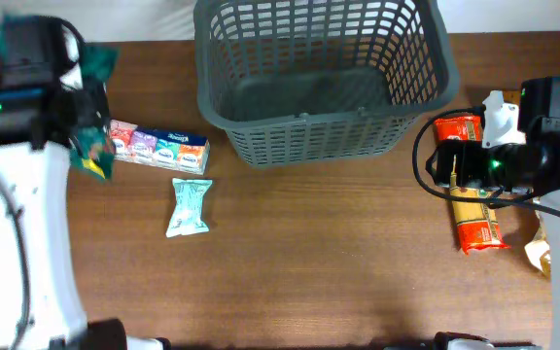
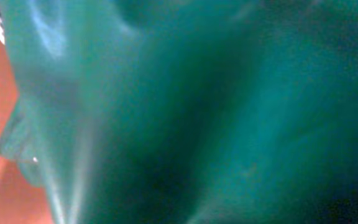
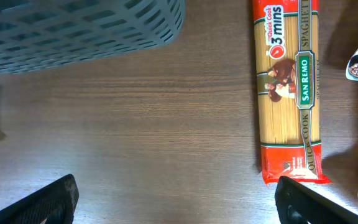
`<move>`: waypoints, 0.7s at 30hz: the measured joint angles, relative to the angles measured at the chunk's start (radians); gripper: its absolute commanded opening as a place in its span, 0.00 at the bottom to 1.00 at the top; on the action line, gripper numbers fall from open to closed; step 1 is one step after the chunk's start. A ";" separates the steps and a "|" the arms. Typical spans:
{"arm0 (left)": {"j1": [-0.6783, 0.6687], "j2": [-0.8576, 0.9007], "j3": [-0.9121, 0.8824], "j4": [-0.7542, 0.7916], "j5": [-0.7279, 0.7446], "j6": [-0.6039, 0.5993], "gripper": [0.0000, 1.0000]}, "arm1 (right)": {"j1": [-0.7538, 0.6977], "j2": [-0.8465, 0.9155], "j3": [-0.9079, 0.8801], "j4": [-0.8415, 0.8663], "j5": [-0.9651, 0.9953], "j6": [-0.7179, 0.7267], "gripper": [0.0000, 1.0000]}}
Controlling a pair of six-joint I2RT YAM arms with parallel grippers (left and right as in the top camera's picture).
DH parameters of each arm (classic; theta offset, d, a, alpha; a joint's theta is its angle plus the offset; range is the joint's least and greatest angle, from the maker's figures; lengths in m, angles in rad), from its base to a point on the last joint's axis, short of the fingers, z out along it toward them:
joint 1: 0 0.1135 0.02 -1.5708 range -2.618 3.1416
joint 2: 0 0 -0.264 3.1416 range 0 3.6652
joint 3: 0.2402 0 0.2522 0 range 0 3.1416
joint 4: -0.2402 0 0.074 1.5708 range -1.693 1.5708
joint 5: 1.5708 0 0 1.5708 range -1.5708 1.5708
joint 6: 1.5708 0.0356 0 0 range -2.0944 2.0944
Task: Pack container
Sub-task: 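Carry the pouch over the basket and release it inside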
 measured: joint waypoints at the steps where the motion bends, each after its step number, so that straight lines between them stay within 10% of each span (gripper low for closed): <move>1: -0.008 -0.017 0.026 0.037 0.032 0.041 0.02 | 0.000 0.000 0.000 0.000 0.000 0.000 0.99; 21: -0.230 0.083 0.108 0.562 0.734 0.327 0.02 | 0.000 0.000 0.000 -0.104 -0.034 0.003 0.99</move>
